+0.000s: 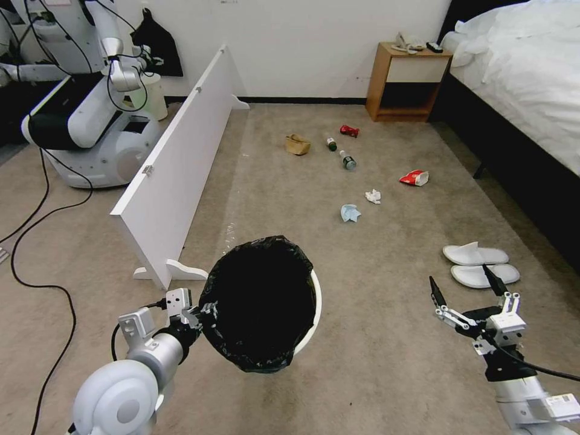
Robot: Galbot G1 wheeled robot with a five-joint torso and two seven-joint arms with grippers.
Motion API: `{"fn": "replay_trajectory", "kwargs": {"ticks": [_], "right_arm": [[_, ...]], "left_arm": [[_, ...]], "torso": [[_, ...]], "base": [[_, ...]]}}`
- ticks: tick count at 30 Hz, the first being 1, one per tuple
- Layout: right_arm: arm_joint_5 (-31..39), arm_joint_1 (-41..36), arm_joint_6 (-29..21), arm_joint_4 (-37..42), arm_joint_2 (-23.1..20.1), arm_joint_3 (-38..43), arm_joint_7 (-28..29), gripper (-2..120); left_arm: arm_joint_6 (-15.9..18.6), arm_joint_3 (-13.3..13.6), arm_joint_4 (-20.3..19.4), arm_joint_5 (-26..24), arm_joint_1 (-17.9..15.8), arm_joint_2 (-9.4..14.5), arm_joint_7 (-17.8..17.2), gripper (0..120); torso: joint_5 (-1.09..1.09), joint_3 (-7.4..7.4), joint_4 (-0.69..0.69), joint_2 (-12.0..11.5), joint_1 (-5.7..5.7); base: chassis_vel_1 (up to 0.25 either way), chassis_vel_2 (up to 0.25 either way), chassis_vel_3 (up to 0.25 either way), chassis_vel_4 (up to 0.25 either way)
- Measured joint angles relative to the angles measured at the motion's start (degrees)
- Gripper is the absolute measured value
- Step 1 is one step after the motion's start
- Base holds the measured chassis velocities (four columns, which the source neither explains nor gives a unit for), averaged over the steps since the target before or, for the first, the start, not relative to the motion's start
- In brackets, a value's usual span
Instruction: Pick up the trash bin, then pick up the garbage from the floor and place it into the trash bin.
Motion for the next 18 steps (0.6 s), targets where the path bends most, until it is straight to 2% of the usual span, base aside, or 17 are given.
{"fn": "replay_trajectory", "kwargs": {"ticks": [4,5,7,8,10,13,15,16,18], "right_arm": [[-0.1,0.0,0.0,0.4,0.1,0.1,0.0,100],[-0.1,0.0,0.0,0.4,0.1,0.1,0.0,100],[-0.3,-0.4,0.0,0.9,0.3,0.3,0.0,100],[-0.3,-0.4,0.0,0.9,0.3,0.3,0.0,100],[-0.5,-0.7,0.3,1.1,0.7,0.4,-0.1,100],[-0.6,-0.8,0.5,1.2,0.9,0.4,-0.1,100],[-0.9,-0.9,1.0,1.2,1.0,0.5,-0.4,100],[-0.9,-0.9,1.0,1.2,1.0,0.5,-0.4,100],[-1.2,-0.8,1.1,1.1,1.1,0.5,-0.5,100]], "left_arm": [[0.7,0.8,-0.6,4.5,1.1,-2.5,1.4,2],[0.7,0.8,-0.6,4.5,1.1,-2.5,1.4,2],[0.9,1.2,-0.9,8.8,2.1,-4.5,3.0,2],[0.9,1.2,-0.9,8.8,2.1,-4.5,3.0,2],[0.9,1.5,-1.1,12.4,2.9,-6.5,4.2,2],[0.9,1.7,-1.1,13.8,3.3,-7.5,4.7,2],[-0.2,2.0,-0.9,18.4,4.1,-9.7,6.8,2],[-0.2,2.0,-0.9,18.4,4.1,-9.7,6.8,2],[-1.3,2.1,-0.3,22.9,4.9,-11.7,8.8,2]], "torso": [[0.0,0.0,0.01,0.0,0.0],[0.0,0.0,0.01,0.0,0.0],[0.0,0.0,0.01,0.0,0.0],[0.0,0.0,0.01,0.0,0.0],[0.0,0.0,0.01,0.0,0.0],[0.0,0.0,0.0,0.0,0.0],[0.01,0.0,0.0,0.0,0.0],[0.01,0.0,0.0,0.0,0.0],[0.0,0.0,0.0,0.0,0.0]], "base": [[0.0,0.0,0.0,0.0],[0.0,0.0,0.0,0.0],[0.0,0.0,0.0,0.0],[0.0,0.0,0.0,0.0],[0.0,0.0,0.0,0.0],[0.0,0.0,0.0,0.0],[0.0,0.0,0.0,0.0],[0.0,0.0,0.0,0.0],[0.0,0.0,0.0,0.0]]}}
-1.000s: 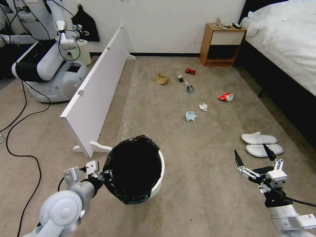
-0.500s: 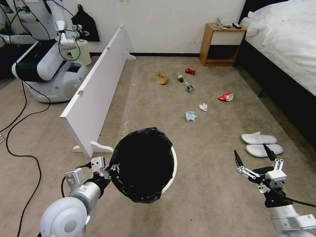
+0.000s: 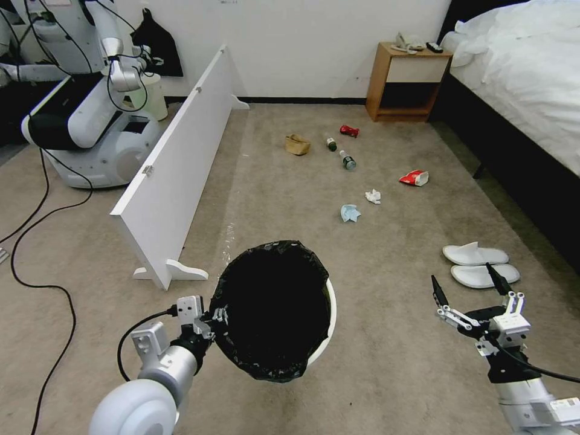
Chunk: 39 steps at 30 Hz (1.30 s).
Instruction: Pick up the trash bin, then pick up the garbage from the floor and place it into the trash bin.
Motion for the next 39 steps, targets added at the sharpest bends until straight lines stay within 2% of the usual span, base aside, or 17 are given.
{"fn": "replay_trajectory", "kwargs": {"ticks": [1,5,6,11,17,31,39], "right_arm": [[-0.2,0.1,0.1,-0.1,0.1,-0.1,-0.1,100],[-0.3,0.3,0.1,-0.2,0.4,-0.2,-0.1,100],[-0.6,0.3,0.2,-0.2,0.8,-0.2,-0.3,100],[-1.0,-0.1,0.5,0.7,1.8,0.0,-0.7,100],[-1.0,-0.4,0.5,1.6,2.4,0.4,-0.7,100],[-0.9,-0.4,0.8,2.4,4.0,0.8,-0.6,100],[-1.7,-0.6,1.0,2.6,4.2,0.9,-0.4,100]], "left_arm": [[-0.6,0.0,0.4,2.7,0.5,-1.1,1.2,2],[-1.8,0.0,0.9,5.4,1.0,-2.0,2.6,2],[-3.2,-0.3,1.3,7.9,1.5,-3.0,4.3,2],[-3.4,-0.4,0.4,8.4,2.2,-4.7,5.0,2],[-3.1,-0.5,-0.1,8.8,2.6,-5.0,5.6,2],[-7.8,-1.3,0.2,11.8,2.5,-4.5,8.5,2],[-8.6,-1.3,0.6,13.2,2.4,-4.4,9.3,2]], "torso": [[0.0,0.0,0.0,0.0,0.0],[0.0,0.0,0.0,0.0,0.0],[0.0,0.0,0.01,0.0,0.0],[0.0,0.0,0.0,0.0,0.0],[-0.01,0.01,0.0,0.0,0.0],[-0.01,0.01,0.0,0.0,0.0],[-0.01,0.01,0.0,0.0,0.0]], "base": [[0.0,0.0,0.0,0.0],[0.0,0.0,0.0,0.0],[0.0,0.0,0.0,0.0],[0.0,0.0,0.0,0.0],[0.0,0.0,0.0,0.0],[0.0,0.0,0.0,0.0],[0.0,0.0,0.0,0.0]]}}
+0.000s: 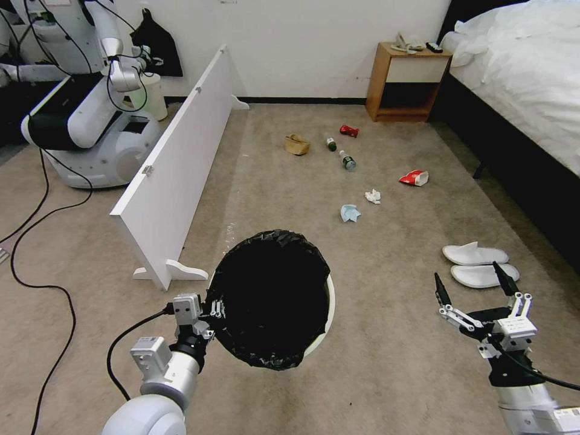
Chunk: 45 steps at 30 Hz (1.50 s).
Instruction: Pick up the trash bin, then pick up the garbage from the floor and place it into the trash bin.
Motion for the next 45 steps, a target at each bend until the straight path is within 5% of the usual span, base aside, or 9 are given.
{"fn": "replay_trajectory", "kwargs": {"ticks": [45], "right_arm": [[2.6,-0.3,-0.2,-0.3,-0.5,-0.4,-1.9,100]], "left_arm": [[-2.6,-0.1,1.5,1.9,-0.4,0.7,3.2,2]], "torso": [[0.02,0.0,-0.01,0.0,0.0]], "base": [[-0.019,-0.018,0.017,0.017]]}}
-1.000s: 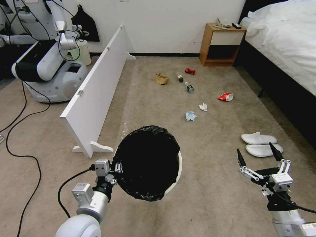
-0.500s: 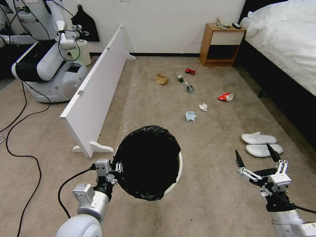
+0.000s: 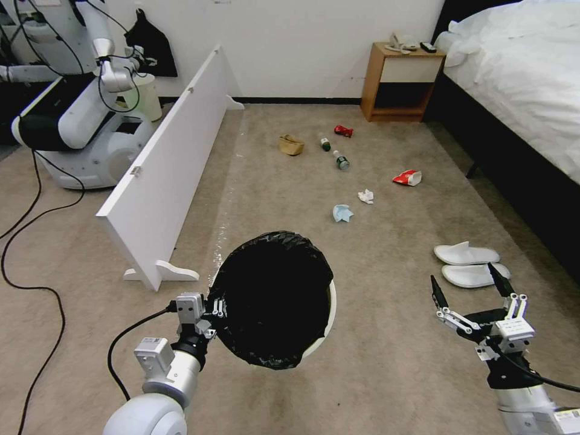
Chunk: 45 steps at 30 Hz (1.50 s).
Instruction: Pick up the trash bin, then pick up the garbage from the floor and place it into the trash bin.
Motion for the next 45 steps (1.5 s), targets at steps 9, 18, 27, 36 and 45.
{"fn": "replay_trajectory", "kwargs": {"ticks": [9,18,27,36,45], "right_arm": [[0.5,0.1,-0.6,0.0,0.0,0.0,-0.8,100],[0.9,0.2,-0.3,-0.2,0.1,0.0,-1.3,100],[1.3,0.5,0.2,-0.5,0.1,-0.1,-1.4,100],[2.0,0.4,0.2,-0.5,0.0,0.0,-1.8,100],[2.2,0.3,-0.5,-0.4,0.0,-0.1,-2.2,100]], "left_arm": [[0.0,-0.2,0.2,-0.2,-0.1,0.0,0.1,2],[0.0,-0.2,0.3,-0.2,-0.1,-0.3,0.1,2],[-0.1,-0.2,0.3,-0.2,0.0,-0.4,0.5,2],[-0.1,-0.1,0.5,-0.1,0.0,-0.6,0.8,2],[-0.2,-0.1,0.6,-0.1,0.0,-0.6,1.0,2]], "torso": [[-0.02,0.0,0.01,0.0,0.0],[-0.02,0.0,0.0,0.0,0.0],[0.01,0.0,0.0,0.0,0.0],[-0.03,-0.01,0.02,0.0,0.0],[-0.01,-0.01,0.01,0.0,0.0]], "base": [[-0.004,-0.006,0.003,0.003],[-0.082,-0.067,0.068,0.071],[-0.174,-0.174,0.171,0.166],[-0.014,-0.017,0.009,0.011],[0.0,0.0,0.0,0.0]]}}
